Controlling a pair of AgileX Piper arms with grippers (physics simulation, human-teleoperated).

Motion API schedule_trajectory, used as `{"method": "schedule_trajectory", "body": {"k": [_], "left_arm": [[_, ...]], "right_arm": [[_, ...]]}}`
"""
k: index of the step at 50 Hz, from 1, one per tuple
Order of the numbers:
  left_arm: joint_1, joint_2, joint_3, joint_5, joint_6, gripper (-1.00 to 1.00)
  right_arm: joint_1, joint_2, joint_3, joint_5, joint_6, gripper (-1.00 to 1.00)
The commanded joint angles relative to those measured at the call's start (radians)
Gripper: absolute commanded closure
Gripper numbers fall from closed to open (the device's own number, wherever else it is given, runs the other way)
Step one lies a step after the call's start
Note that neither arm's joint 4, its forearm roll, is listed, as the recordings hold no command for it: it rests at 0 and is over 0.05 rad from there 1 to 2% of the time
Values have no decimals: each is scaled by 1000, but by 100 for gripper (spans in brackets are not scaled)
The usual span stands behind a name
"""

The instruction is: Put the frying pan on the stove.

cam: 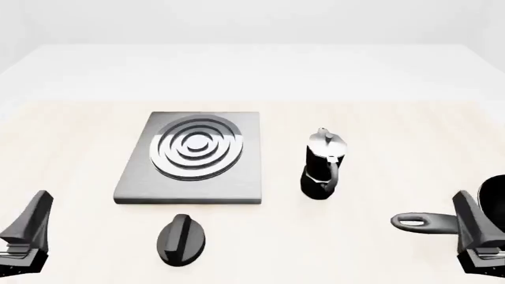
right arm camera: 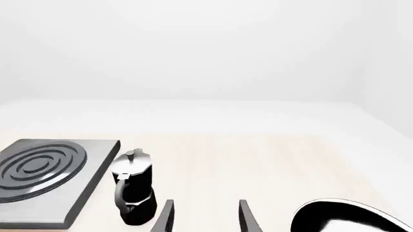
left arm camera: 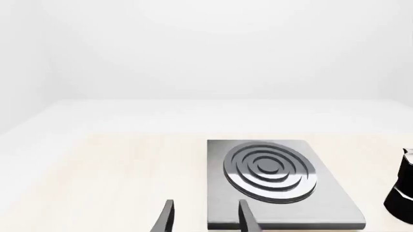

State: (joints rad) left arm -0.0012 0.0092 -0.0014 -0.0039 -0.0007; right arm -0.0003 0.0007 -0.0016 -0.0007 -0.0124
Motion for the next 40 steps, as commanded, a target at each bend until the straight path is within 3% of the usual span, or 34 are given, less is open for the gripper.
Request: {"method": "schedule_trajectory", "body": {"k": [1,18,29,40], "left_arm": [[-4,34,-2,-21,-2,-100],[-4,11,-1,4,41,-100],[-40,26,0,24,65,-100],[-48,23,0,33,52,-100]], "right_arm": [[3,0,-2,-3,-51,-100],[36,0,-39,1,-57,-100],[14,-1,-69,27,-47,-100],[20,-1,-283,174,-36,-100]]}}
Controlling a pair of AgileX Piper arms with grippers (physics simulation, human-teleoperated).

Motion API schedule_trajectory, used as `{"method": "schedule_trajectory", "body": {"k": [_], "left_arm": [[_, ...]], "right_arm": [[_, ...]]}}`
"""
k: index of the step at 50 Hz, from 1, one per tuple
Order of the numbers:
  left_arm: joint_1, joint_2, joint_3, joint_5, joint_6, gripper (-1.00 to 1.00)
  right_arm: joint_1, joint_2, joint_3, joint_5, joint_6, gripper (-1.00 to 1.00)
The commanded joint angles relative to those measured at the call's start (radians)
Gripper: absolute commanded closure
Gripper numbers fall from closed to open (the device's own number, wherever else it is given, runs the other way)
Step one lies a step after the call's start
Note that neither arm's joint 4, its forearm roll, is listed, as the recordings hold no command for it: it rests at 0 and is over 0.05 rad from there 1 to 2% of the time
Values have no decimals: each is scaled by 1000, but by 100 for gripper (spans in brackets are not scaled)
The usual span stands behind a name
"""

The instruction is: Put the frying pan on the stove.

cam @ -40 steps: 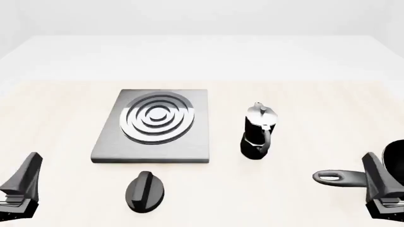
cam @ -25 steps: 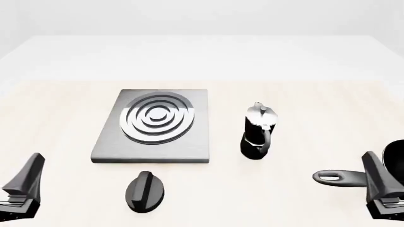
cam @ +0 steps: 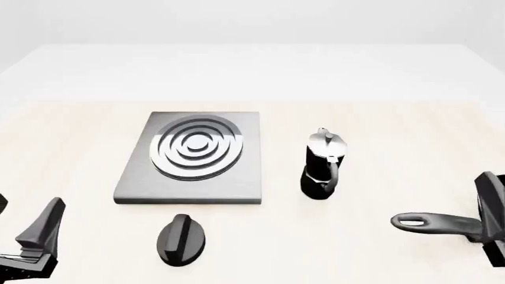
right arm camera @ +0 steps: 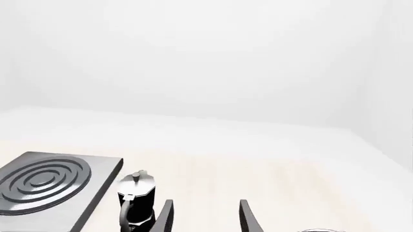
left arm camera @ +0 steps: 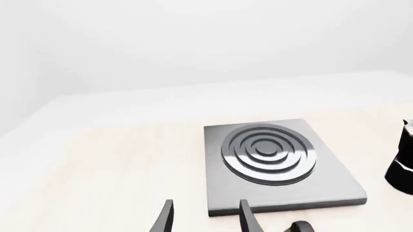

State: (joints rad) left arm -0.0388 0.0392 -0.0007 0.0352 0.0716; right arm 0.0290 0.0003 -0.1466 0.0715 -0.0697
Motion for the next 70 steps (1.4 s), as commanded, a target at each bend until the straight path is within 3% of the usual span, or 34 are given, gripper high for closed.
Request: {"method": "schedule_trajectory", "body": {"k": [1,15,21,32,47,70], "left_arm": [[-8,-6,0,-7,-19,-100],[-5,45,0,-49,-26,-100],[-6,76,0,-72,-23,-100],[-5,97,0,-88,-24,-100],[-11,78,0,-66,-28,-100],[-41,-2,0,17,-31,-100]], "right_arm": [[-9,0,-165,125,28,-100],[10,0,-477,405,-7,-100],[13,0,-674,597,-16,-100],[22,0,-939,852,-4,-100],[44,0,-1170,1139,3,-100],[42,0,-1169,1148,36,-100]]}}
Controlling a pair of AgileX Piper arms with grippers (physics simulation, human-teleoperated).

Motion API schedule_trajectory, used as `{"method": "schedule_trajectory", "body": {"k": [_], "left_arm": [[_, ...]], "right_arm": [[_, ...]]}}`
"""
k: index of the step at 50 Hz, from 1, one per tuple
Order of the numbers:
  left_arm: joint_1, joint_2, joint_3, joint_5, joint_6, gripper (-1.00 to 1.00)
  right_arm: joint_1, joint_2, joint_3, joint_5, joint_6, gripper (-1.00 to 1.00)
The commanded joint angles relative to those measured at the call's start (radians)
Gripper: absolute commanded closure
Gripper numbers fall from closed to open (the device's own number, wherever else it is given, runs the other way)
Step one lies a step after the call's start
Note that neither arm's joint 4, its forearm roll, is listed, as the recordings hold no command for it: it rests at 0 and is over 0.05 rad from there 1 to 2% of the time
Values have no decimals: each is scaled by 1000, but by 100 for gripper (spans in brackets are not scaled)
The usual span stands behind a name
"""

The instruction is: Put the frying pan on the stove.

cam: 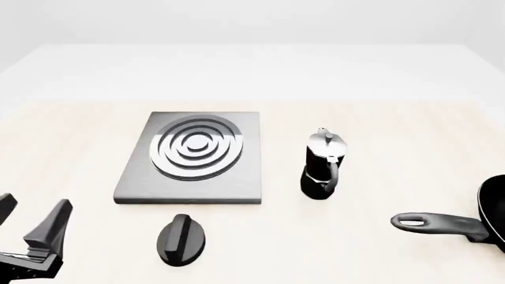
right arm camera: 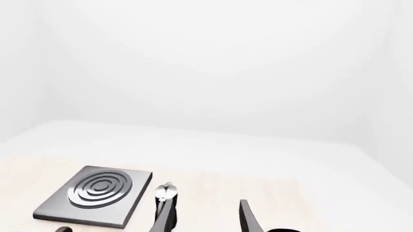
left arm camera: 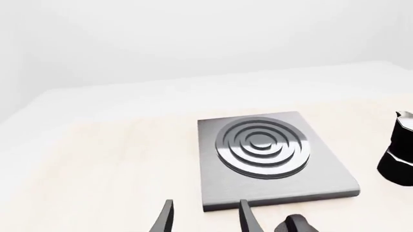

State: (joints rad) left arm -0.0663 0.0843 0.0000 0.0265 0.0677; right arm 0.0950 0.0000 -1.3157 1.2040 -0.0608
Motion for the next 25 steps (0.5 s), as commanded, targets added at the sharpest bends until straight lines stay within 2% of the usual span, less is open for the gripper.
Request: {"method": "schedule_trajectory", "body": {"k": [1,5,9,16,19,25], "left_arm": [[-21,-50,-1,27,-29,-100],[-39,-9,-4,-11,-34,-100],[-78,53,-40,-46,-45,-100],[-122,277,-115,-213,-22,-100],[-133,337,-137,-253,-15,-100],[-168,510,-200,-369,2,-100]], "right_arm": [[-34,0,-5,16,32,-100],[-52,0,5,16,37,-100],[-20,0,-38,16,32,-100],[0,0,-46,16,26,-100],[4,0,-46,16,23,-100],[1,0,-41,16,40,-100]]}}
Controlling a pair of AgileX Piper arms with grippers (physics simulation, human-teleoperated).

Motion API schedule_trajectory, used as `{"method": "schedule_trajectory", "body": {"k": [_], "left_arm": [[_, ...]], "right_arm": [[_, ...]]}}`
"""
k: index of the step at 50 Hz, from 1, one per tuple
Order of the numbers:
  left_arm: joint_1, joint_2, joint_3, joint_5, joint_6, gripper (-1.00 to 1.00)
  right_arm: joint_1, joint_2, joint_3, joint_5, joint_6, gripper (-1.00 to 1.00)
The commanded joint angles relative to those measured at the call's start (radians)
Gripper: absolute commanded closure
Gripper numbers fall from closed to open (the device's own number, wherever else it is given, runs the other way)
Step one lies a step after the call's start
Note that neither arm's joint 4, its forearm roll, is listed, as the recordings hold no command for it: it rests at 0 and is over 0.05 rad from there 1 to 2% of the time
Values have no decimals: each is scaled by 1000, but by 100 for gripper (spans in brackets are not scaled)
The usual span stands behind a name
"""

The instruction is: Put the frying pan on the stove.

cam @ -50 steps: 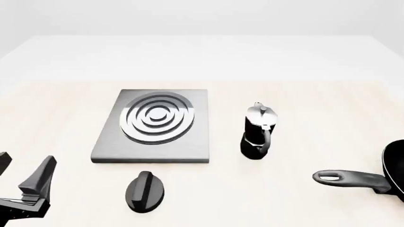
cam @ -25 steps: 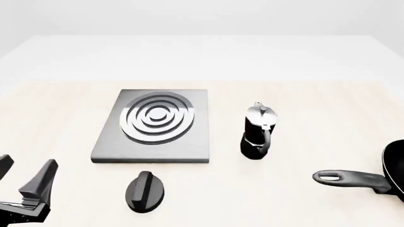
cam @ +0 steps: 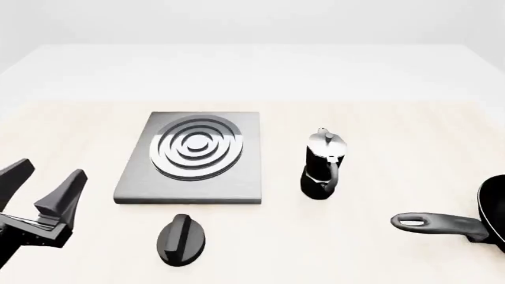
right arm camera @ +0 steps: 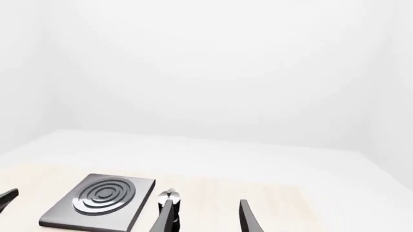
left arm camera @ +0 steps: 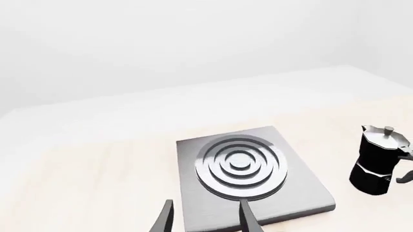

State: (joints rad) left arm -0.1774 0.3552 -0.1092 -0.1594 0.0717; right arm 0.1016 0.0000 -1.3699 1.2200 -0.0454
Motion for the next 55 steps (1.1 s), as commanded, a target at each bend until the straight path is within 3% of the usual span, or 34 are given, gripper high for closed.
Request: {"method": "schedule_trajectory", "body": {"k": [1,20,31,55], "left_arm": [[-67,267,-100,-200,4,-100],[-240,582,-323,-322,57,-100],[-371,721,-540,-269,88,-100],[-539,959,-896,-125,156,-100]], "right_arm": [[-6,0,14,0,28,-100],[-6,0,18,0,64,-100],[-4,0,22,0,74,-100],[-3,0,23,0,79,-100]]}}
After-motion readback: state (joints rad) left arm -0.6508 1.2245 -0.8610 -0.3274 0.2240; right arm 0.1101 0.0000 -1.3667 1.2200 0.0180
